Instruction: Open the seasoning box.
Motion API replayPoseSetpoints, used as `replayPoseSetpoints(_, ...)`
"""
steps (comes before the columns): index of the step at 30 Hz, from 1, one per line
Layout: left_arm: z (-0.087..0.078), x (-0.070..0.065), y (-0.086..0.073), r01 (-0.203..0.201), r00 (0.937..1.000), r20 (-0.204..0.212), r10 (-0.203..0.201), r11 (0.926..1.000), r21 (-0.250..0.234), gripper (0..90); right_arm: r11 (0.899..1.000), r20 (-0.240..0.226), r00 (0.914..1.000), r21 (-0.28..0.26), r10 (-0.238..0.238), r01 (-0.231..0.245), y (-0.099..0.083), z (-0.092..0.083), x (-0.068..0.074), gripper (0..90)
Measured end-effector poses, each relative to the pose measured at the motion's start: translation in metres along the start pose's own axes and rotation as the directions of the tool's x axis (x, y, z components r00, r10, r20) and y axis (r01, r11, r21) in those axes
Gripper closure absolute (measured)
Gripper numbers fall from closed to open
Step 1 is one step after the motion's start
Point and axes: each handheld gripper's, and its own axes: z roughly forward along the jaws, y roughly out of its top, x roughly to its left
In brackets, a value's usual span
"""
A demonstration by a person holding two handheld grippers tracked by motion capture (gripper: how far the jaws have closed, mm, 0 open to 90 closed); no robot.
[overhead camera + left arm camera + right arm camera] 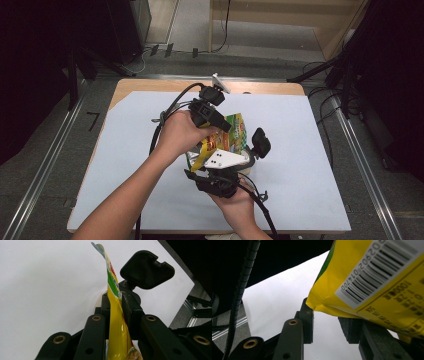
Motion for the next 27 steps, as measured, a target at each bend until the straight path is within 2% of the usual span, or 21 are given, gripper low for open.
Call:
replayPoseSetpoints(13,0.0005,-0.0045,-0.0002,-0.017,0.9999,0.000,0.017,0.9998,0.005,81.2,1.000,0.000,0.9999,-0.009,0.015,-0.015,-0.0026,0.0009,0.0007,66.6)
replayPoseSetpoints(27,0.0007,-0.0025,-0.0006,-0.012,0.9999,0.002,0.012,0.9999,0.004,81.1,1.000,0.004,1.0000,-0.006,0.007,-0.007,-0.0024,0.0008,0.0011,66.6)
